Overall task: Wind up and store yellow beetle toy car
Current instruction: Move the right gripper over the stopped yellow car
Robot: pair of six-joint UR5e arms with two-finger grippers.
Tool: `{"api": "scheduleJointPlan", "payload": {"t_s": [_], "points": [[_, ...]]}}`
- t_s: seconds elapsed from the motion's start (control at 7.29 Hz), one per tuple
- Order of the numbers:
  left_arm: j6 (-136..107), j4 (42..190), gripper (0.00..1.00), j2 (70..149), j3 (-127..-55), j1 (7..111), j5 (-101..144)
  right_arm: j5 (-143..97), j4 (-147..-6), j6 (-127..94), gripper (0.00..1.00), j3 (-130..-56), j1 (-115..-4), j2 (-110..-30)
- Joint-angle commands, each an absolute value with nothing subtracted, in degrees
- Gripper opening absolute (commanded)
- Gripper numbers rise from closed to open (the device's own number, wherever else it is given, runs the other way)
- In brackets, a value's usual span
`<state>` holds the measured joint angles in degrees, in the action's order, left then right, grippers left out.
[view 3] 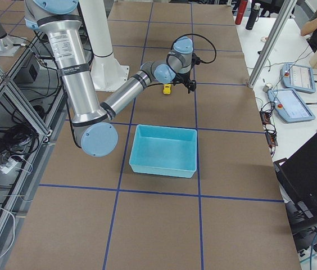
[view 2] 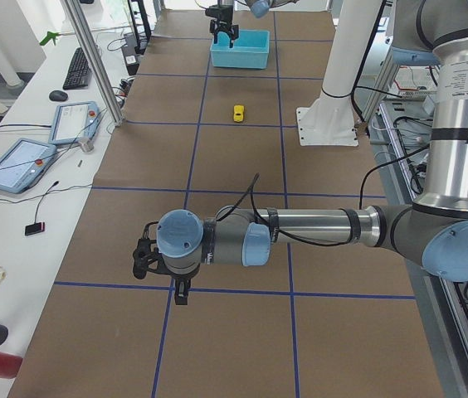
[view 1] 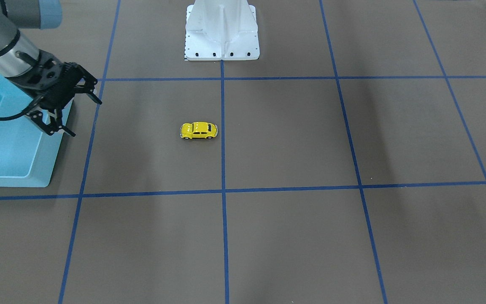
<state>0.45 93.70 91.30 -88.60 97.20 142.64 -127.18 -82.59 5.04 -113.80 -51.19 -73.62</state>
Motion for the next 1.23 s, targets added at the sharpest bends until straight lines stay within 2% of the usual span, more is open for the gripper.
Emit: {"api": "scheduleJointPlan", "payload": {"t_s": [0.0, 0.14, 0.27, 0.82, 1.1], "points": [[0.27, 93.52, 1.0, 92.36, -88.77, 97.03, 142.21, -120.88, -79.13, 12.55, 1.0, -109.55, -43.09, -70.95], [0.44, 93.86, 1.0, 91.5, -88.25, 96.94, 142.29, -119.72, -73.71, 12.83, 1.0, -104.03, -40.72, -67.27], [0.35, 93.78, 1.0, 91.41, -88.16, 97.03, 142.64, -116.66, -72.0, 12.22, 1.0, -101.97, -37.3, -65.24], [0.26, 93.69, 1.0, 91.32, -88.16, 97.03, 142.29, -112.44, -69.96, 9.86, 1.0, -101.87, -30.43, -64.16], [0.26, 93.69, 1.0, 90.88, -88.07, 97.03, 142.21, -111.18, -69.79, 9.84, 1.0, -99.42, -29.45, -62.15]]}}
